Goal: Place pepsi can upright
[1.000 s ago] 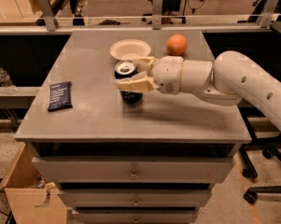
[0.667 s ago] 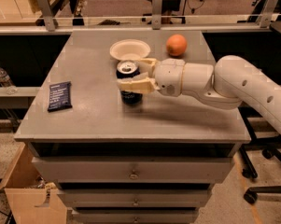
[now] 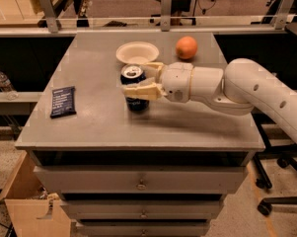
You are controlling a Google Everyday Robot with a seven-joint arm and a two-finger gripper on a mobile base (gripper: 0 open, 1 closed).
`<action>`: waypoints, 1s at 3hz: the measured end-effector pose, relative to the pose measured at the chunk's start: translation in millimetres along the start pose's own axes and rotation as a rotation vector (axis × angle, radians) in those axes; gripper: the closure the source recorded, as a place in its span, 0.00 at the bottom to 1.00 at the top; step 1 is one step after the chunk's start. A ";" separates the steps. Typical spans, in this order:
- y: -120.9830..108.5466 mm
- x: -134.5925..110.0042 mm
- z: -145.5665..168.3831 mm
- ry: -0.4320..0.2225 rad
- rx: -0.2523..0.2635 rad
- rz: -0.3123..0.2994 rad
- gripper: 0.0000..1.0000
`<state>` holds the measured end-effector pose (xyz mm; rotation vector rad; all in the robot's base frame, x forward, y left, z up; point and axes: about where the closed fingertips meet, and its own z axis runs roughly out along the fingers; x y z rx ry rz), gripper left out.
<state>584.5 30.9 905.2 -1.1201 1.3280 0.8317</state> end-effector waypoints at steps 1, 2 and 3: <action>1.4 -0.9 2.0 -0.001 -0.004 -0.001 0.36; 2.8 -1.8 4.1 -0.002 -0.008 -0.002 0.12; 4.0 -2.6 6.0 -0.002 -0.012 -0.003 0.00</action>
Offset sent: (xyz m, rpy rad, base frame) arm -0.0007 0.0022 0.0004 0.0000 -0.0005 0.0038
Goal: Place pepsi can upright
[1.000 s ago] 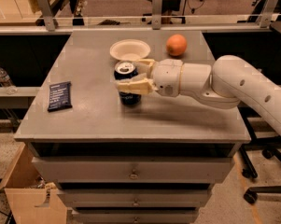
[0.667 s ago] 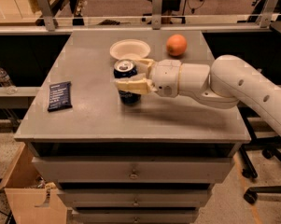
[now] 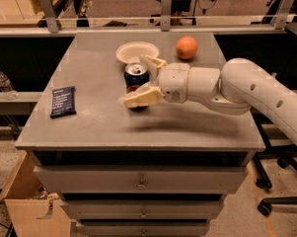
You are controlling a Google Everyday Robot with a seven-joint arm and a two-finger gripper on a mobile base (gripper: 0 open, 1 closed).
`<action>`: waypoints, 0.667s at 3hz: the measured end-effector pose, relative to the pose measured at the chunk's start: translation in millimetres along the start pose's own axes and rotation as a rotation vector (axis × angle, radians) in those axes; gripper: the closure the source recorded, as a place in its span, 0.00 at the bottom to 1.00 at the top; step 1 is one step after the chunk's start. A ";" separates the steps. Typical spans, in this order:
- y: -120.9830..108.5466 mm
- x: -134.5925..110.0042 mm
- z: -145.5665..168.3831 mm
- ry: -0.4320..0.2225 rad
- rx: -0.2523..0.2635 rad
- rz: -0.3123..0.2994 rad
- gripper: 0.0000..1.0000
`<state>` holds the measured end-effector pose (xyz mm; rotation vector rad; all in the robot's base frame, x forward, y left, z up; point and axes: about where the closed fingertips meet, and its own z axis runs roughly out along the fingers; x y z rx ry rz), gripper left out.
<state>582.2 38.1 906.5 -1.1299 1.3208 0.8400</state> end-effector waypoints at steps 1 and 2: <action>0.1 0.0 0.1 0.000 0.000 0.000 0.00; -0.9 -2.9 -13.6 0.040 0.014 -0.023 0.00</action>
Offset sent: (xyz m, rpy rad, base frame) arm -0.0067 -0.0375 0.0097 -0.1059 -0.0289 -0.0528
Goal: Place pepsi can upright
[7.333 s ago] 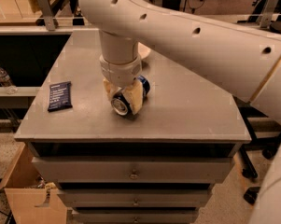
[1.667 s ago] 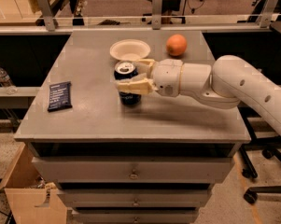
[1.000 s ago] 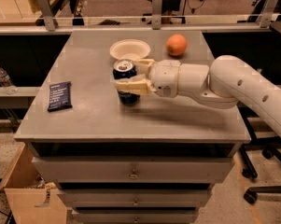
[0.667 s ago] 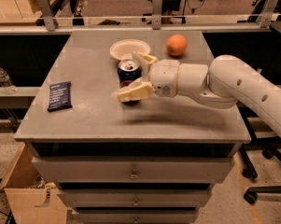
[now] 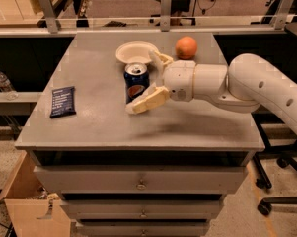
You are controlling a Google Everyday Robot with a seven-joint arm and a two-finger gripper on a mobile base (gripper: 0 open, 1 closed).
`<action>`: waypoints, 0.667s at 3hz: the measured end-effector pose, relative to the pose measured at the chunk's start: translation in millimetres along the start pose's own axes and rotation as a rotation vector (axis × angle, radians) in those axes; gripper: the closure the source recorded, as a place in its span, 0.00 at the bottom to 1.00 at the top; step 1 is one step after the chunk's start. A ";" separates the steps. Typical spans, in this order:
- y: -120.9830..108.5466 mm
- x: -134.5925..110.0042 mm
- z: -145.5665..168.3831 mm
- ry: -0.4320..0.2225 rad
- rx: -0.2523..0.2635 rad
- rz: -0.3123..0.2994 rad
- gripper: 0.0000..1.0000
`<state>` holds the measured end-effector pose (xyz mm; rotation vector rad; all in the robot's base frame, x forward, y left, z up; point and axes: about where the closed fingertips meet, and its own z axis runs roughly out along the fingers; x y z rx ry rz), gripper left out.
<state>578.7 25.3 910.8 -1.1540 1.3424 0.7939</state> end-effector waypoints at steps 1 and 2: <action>-2.0 -1.5 -32.8 0.081 0.058 -0.020 0.00; -1.7 -4.9 -35.2 0.087 0.063 -0.028 0.00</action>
Offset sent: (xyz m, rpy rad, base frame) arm -0.0077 -0.0282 0.0052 -0.0685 -0.0050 -0.0609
